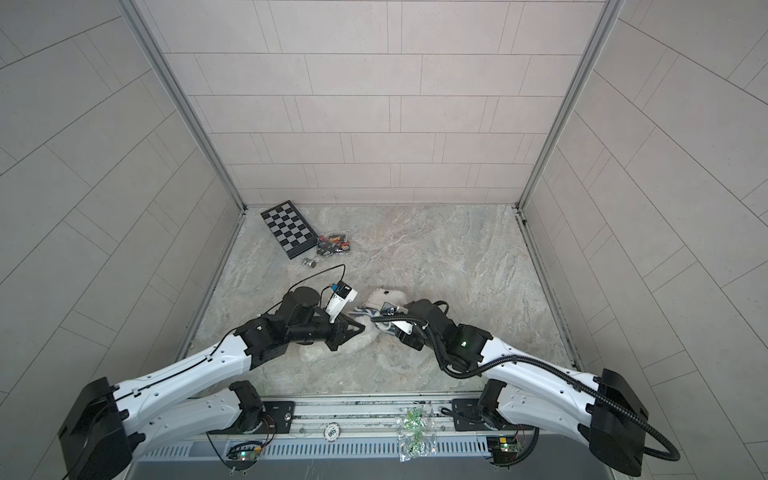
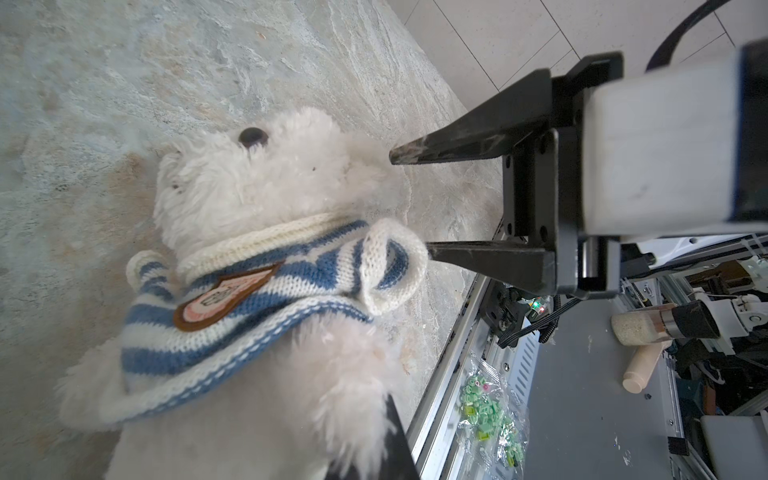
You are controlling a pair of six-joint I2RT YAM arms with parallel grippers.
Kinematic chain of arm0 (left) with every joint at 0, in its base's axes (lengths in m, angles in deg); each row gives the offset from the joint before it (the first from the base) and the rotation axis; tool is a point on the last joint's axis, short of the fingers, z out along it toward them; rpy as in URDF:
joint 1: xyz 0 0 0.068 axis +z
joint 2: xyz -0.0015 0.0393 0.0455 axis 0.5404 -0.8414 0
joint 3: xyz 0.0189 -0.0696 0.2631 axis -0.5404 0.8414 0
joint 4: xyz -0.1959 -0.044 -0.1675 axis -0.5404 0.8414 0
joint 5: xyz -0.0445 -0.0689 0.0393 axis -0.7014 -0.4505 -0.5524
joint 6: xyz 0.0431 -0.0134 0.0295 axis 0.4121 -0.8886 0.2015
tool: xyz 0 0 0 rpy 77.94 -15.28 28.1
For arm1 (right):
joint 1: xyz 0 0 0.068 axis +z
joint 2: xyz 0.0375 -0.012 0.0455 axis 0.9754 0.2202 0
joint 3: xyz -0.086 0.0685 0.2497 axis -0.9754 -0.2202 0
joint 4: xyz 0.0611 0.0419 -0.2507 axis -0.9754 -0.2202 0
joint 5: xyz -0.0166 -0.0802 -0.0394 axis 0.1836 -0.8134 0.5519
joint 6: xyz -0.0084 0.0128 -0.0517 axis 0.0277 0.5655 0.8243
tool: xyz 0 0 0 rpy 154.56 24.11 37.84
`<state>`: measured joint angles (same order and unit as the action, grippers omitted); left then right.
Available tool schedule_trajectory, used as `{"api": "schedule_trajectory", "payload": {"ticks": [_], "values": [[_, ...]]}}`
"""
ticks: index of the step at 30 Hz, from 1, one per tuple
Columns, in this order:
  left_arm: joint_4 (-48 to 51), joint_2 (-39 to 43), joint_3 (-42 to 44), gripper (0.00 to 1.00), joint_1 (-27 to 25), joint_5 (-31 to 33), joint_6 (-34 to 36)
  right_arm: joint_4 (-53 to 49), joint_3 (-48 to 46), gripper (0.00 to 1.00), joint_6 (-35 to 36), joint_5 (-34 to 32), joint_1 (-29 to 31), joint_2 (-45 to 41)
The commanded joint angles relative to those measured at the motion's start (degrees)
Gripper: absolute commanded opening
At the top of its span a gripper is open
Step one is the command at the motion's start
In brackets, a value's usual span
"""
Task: Dress the teddy bear
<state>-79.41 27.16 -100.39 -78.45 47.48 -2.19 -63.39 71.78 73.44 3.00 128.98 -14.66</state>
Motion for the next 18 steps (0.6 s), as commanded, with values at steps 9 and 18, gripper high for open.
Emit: {"api": "schedule_trajectory", "payload": {"ticks": [9,18], "values": [[-1.13,1.25,-1.93,0.00,0.32,-1.07,1.03,7.57,-0.19,0.42,5.54,-4.50,-0.64,5.48],[-1.05,0.74,-1.86,0.00,0.29,-0.91,1.24,9.28,1.10,0.20,7.30,-7.10,-0.64,7.84]]}}
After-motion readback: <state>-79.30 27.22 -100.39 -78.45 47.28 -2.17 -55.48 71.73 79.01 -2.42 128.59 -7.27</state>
